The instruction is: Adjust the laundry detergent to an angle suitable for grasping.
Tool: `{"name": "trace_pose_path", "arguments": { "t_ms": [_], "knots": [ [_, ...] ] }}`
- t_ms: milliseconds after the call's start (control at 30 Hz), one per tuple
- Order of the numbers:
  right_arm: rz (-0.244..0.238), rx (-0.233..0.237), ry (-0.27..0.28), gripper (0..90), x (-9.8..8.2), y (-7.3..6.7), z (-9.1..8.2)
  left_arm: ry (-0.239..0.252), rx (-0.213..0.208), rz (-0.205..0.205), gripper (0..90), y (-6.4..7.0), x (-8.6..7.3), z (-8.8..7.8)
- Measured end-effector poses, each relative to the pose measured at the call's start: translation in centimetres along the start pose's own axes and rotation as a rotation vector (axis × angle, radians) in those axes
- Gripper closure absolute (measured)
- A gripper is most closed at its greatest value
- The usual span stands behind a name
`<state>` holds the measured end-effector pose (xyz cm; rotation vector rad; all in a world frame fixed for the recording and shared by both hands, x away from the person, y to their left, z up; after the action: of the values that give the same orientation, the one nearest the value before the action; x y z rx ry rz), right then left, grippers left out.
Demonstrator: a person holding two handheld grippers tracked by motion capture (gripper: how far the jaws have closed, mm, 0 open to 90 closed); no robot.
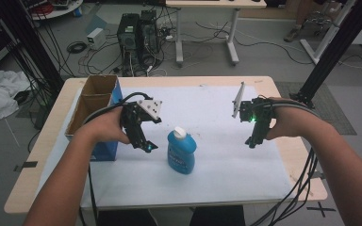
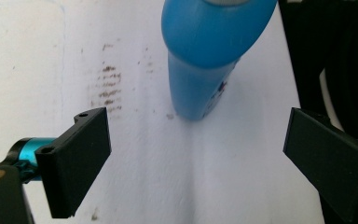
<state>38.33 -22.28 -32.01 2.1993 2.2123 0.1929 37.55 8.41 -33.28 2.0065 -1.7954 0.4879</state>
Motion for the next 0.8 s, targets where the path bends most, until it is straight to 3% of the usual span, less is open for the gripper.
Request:
{"name": "trace_pose_path", "arguments": {
  "t_ms": [100, 500, 633, 700, 733, 800],
  "knots": [
    [0.005, 0.000, -0.003, 12.2, 0.0, -0.1, 0.0, -0.025, 0.015, -0.010, 6.1, 0.1, -0.1, -0.4],
    [-0.008, -0.003, 0.002, 12.2, 0.5, -0.1, -0.3, -0.215, 0.062, -0.015, 2.1, 0.6, -0.8, -1.9],
    [-0.004, -0.003, -0.003, 12.1, 0.5, -0.1, -0.3, -0.248, 0.064, -0.022, 2.1, 0.8, -0.9, -2.1],
    [-0.008, -0.002, -0.003, 12.2, 0.6, -0.1, -0.3, -0.294, 0.072, -0.021, 2.1, 0.9, -1.0, -2.4],
    [-0.008, -0.002, -0.003, 12.2, 0.6, -0.1, -0.3, -0.294, 0.072, -0.021, 2.1, 0.9, -1.0, -2.4],
    [-0.010, 0.000, -0.003, 12.1, 0.8, -0.1, -0.2, -0.353, 0.081, -0.023, 2.0, 1.0, -1.2, -2.6]
  ]
}}
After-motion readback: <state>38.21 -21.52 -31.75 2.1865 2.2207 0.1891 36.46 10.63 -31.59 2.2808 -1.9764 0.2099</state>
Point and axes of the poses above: each handheld gripper's, and its own axes: z roughly forward along the jaws, x roughly out of its top, y roughly to its right, the point moved 5 cm from there along z, roughly forward along the jaws, and after that the axes turned 9 degrees about -z, right-handed, at the moved point
